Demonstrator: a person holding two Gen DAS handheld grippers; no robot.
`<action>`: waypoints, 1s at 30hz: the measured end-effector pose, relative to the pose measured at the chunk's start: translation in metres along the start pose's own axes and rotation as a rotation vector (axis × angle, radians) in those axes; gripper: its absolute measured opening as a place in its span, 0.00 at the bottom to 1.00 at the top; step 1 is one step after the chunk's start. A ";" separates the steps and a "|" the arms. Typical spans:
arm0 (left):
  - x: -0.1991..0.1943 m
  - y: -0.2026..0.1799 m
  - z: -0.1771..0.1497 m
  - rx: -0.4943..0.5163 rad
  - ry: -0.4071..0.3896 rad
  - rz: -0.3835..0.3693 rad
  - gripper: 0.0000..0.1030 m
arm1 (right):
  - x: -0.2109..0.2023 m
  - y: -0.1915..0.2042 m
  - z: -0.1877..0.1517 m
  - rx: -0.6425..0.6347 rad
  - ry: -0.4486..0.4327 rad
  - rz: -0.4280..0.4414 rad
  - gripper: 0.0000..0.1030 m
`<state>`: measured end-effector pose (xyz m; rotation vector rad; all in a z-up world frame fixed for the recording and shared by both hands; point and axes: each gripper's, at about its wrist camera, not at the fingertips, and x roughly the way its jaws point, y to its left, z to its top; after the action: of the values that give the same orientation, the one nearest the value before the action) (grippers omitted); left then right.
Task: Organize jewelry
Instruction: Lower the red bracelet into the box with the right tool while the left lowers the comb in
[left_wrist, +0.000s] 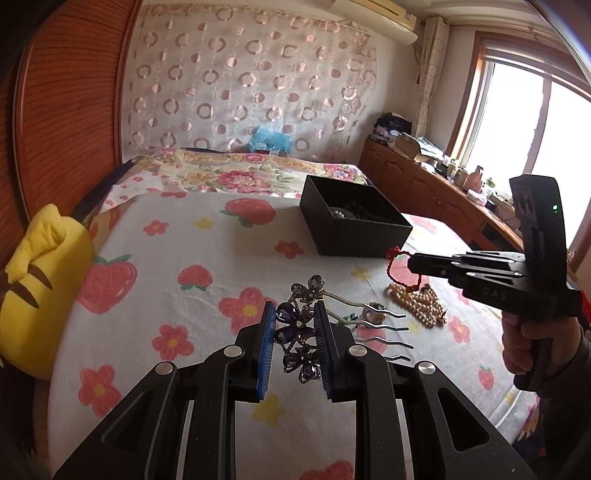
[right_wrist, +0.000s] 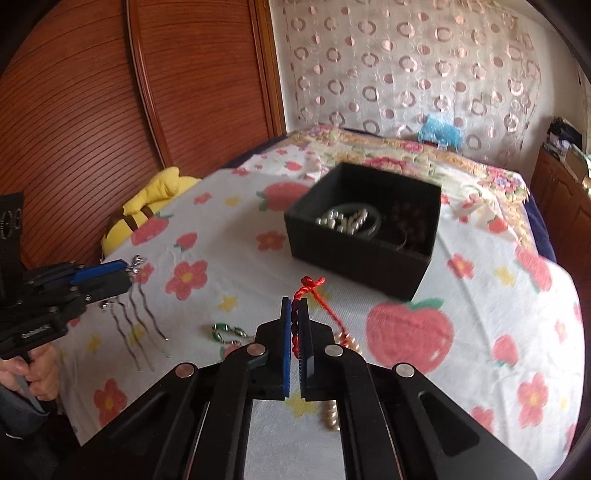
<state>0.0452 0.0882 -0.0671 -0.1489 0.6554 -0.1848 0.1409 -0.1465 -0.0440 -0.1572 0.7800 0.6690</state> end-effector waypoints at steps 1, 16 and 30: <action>0.002 -0.002 0.006 0.005 -0.003 0.000 0.19 | -0.003 -0.001 0.004 -0.010 -0.008 -0.008 0.04; 0.026 -0.024 0.061 0.069 -0.049 -0.002 0.19 | -0.009 -0.032 0.075 -0.056 -0.071 -0.098 0.04; 0.060 -0.029 0.090 0.094 -0.020 0.022 0.19 | 0.034 -0.072 0.097 0.044 -0.024 -0.104 0.04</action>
<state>0.1443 0.0541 -0.0262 -0.0532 0.6266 -0.1927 0.2603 -0.1502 -0.0063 -0.1487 0.7580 0.5545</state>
